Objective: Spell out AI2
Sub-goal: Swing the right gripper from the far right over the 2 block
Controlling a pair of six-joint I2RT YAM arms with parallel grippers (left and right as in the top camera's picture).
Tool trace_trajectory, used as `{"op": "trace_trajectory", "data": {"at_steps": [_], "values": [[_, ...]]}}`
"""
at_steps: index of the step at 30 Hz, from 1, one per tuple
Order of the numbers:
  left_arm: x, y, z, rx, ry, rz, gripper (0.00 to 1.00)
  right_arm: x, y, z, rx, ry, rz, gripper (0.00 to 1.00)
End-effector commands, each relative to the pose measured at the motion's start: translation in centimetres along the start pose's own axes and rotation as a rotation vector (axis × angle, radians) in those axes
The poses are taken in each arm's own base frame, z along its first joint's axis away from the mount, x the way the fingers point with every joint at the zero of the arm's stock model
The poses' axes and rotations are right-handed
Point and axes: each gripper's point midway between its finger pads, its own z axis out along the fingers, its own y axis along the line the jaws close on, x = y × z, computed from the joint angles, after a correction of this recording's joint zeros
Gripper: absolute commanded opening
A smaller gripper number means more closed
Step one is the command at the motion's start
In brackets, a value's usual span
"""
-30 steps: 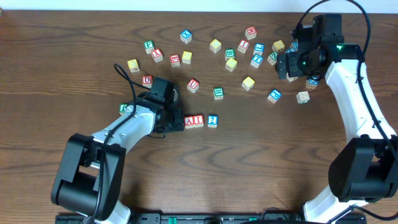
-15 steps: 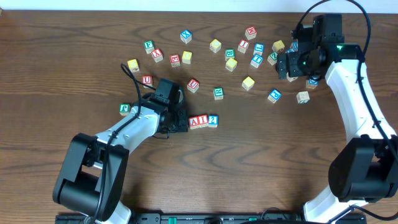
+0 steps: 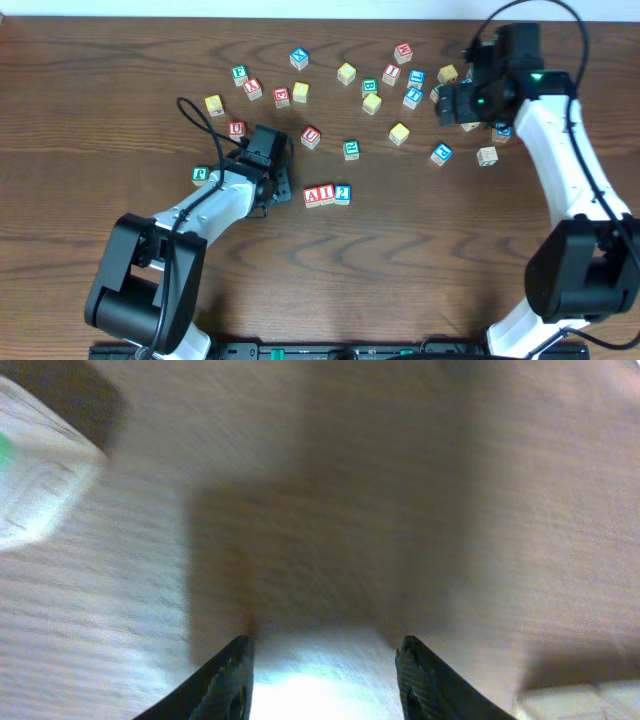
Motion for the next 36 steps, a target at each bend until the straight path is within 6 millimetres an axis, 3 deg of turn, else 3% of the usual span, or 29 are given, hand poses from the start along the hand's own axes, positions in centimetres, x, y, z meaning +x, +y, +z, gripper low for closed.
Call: {"op": "trace_trajectory", "data": {"at_steps": [1,6,10,13,17,20,22,29,36], "values": [[-0.6,2.1,0.5,-0.076,-0.026,-0.038,0.46,1.3,4.7,1.8,-0.062,0.054,-0.055,0.98],[-1.1,2.3,0.4,-0.015,0.006,0.019,0.47,2.2,9.8,3.0,-0.031,0.070,-0.154,0.98],[-1.6,3.6,0.1,0.037,0.040,0.010,0.47,2.9,13.4,3.2,0.012,0.059,-0.199,0.99],[-1.9,4.5,-0.3,0.053,0.046,-0.011,0.47,3.1,14.7,3.2,0.000,0.054,-0.193,0.99],[-2.7,5.2,-1.3,0.056,0.018,-0.009,0.47,3.3,14.8,3.2,-0.003,0.061,-0.168,0.95],[-3.5,5.1,-2.5,0.069,-0.023,-0.004,0.47,3.7,14.6,3.2,0.001,0.075,-0.161,0.75],[-4.1,4.8,-3.6,0.080,-0.055,-0.001,0.47,3.8,14.6,3.2,0.002,0.081,-0.156,0.67],[-4.9,4.4,-7.0,0.104,-0.131,0.008,0.47,5.5,14.2,3.1,0.011,0.150,-0.156,0.17],[-4.9,4.5,-9.6,0.109,-0.173,0.054,0.47,8.7,14.3,3.7,-0.018,0.252,-0.148,0.07]]}}
